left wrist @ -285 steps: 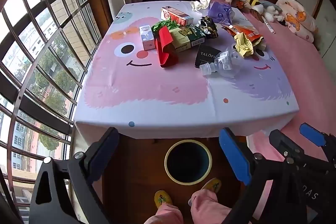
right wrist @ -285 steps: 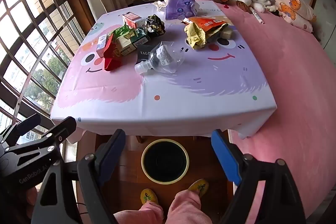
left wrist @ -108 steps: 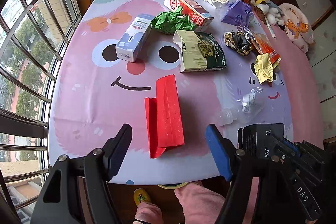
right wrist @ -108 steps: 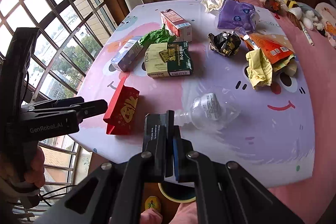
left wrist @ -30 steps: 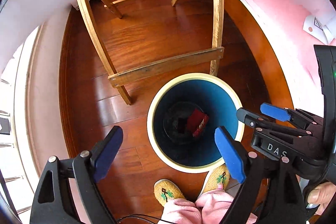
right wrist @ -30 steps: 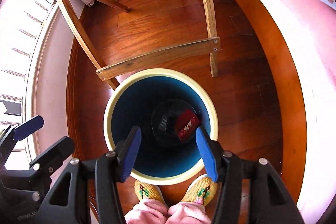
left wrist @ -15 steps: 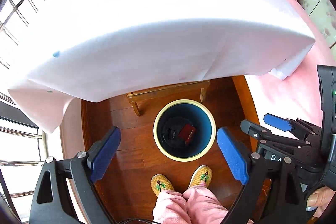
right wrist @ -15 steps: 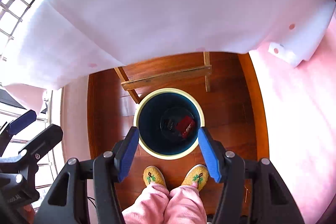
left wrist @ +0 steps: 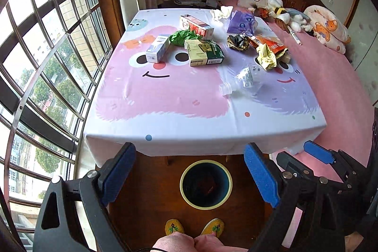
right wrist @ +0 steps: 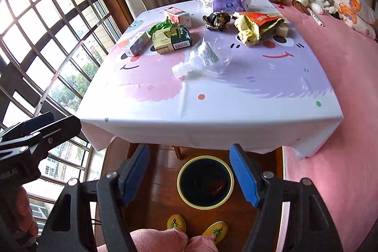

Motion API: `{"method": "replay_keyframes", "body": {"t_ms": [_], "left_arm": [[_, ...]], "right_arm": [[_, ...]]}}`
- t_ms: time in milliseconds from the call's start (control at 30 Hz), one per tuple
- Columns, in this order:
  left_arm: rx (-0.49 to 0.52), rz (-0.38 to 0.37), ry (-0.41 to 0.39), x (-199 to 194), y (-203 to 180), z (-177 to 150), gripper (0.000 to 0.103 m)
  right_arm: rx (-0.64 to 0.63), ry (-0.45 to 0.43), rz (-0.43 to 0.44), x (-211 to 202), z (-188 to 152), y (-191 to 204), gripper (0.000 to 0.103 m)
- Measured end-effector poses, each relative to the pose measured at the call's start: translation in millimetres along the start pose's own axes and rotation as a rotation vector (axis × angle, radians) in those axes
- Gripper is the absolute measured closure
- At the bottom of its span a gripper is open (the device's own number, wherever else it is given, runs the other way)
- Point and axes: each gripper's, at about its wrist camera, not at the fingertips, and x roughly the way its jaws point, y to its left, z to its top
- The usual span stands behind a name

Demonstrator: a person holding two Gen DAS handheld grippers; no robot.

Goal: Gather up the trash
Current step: 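Grasp the white carton with the left tool while the right tool grasps the pistachio box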

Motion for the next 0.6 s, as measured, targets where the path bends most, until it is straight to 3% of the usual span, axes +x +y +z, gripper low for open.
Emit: {"method": "replay_keyframes", "body": {"t_ms": [300, 600], "left_arm": [[-0.022, 0.059, -0.035, -16.0, 28.4, 42.9, 0.011], [-0.047, 0.005, -0.006, 51.9, 80.5, 117.2, 0.011]], "right_arm": [[-0.052, -0.081, 0.038, -8.7, 58.6, 26.7, 0.032], [-0.056, -0.087, -0.046, 48.4, 124.8, 53.9, 0.025]]}}
